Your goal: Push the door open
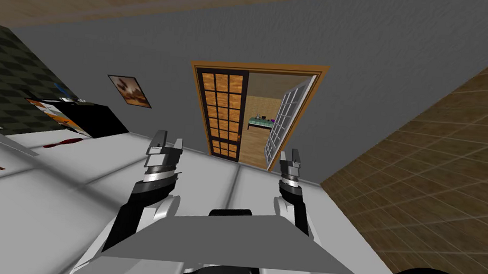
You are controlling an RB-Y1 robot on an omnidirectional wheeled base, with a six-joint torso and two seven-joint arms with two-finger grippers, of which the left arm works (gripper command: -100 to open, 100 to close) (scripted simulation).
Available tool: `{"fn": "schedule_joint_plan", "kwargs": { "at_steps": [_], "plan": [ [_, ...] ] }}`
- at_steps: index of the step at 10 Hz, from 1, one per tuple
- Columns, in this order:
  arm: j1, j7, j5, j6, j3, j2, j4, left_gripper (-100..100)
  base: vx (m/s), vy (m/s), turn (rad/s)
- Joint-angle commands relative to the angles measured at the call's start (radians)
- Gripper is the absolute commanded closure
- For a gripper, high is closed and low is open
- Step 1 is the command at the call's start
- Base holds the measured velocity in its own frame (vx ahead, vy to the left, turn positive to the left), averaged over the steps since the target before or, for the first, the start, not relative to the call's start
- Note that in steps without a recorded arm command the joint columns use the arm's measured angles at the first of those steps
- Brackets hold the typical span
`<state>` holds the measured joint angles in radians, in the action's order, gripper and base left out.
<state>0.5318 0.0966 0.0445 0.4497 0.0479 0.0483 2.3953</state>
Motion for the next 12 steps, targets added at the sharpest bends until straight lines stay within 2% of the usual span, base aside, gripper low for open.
{"fn": "schedule_joint_plan", "kwargs": {
  "at_steps": [1, 4, 5, 6, 12],
  "plan": [
    [-0.004, -0.024, -0.025, 0.015, -0.009, -0.013, -0.028, -100, 0.069, 0.008, -0.125],
    [-0.012, -0.080, -0.082, 0.049, -0.029, -0.037, -0.094, -100, 0.170, 0.004, -0.155],
    [-0.014, -0.091, -0.094, 0.056, -0.033, -0.042, -0.108, -100, 0.148, 0.009, -0.148],
    [-0.017, -0.116, -0.119, 0.071, -0.042, -0.052, -0.137, -100, 0.125, -0.002, -0.156],
    [-0.031, -0.207, -0.214, 0.128, -0.075, -0.081, -0.245, -100, 0.100, 0.017, -0.133]
  ]
}}
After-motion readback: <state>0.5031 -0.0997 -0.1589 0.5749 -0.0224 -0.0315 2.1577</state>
